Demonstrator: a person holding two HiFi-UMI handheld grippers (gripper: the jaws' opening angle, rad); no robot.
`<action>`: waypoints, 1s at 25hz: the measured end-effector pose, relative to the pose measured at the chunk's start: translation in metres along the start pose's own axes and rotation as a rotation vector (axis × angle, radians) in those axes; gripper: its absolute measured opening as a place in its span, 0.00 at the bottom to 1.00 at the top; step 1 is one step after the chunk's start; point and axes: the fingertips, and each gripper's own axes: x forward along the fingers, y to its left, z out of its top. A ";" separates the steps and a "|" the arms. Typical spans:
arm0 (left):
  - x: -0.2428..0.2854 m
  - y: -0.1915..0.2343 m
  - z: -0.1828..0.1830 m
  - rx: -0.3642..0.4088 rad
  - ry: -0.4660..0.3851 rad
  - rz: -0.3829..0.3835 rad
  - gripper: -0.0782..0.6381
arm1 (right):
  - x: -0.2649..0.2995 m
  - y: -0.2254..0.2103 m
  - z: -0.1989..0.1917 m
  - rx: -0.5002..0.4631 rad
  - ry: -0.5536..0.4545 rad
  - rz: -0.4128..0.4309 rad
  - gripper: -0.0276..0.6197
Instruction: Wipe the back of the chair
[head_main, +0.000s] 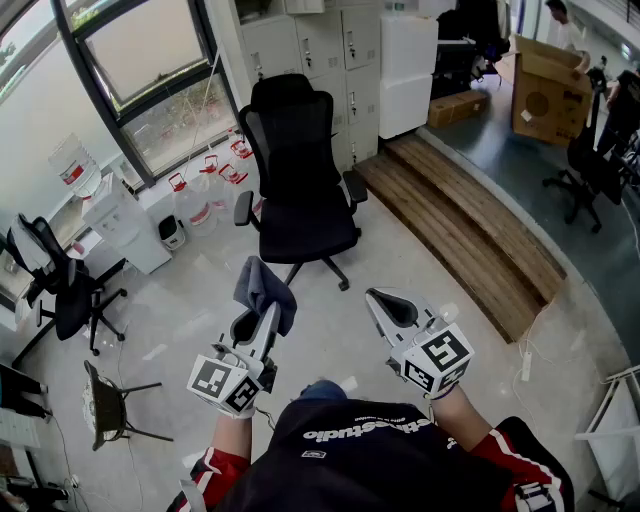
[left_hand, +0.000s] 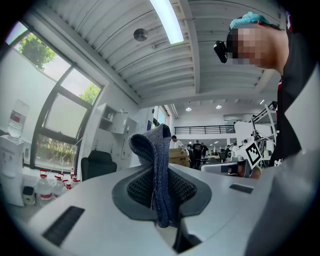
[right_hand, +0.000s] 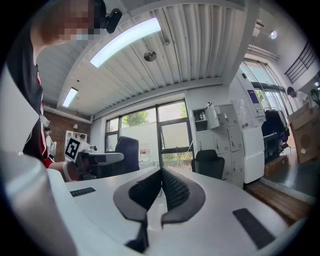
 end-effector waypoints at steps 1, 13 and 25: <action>-0.001 0.000 -0.001 -0.001 0.000 0.000 0.19 | 0.000 0.001 0.000 0.000 -0.001 0.000 0.06; -0.001 -0.004 0.000 -0.013 -0.005 -0.007 0.19 | -0.007 0.002 -0.003 -0.015 0.011 -0.009 0.06; -0.002 -0.021 0.000 -0.001 0.018 0.016 0.19 | -0.022 -0.012 -0.015 0.066 0.025 -0.001 0.06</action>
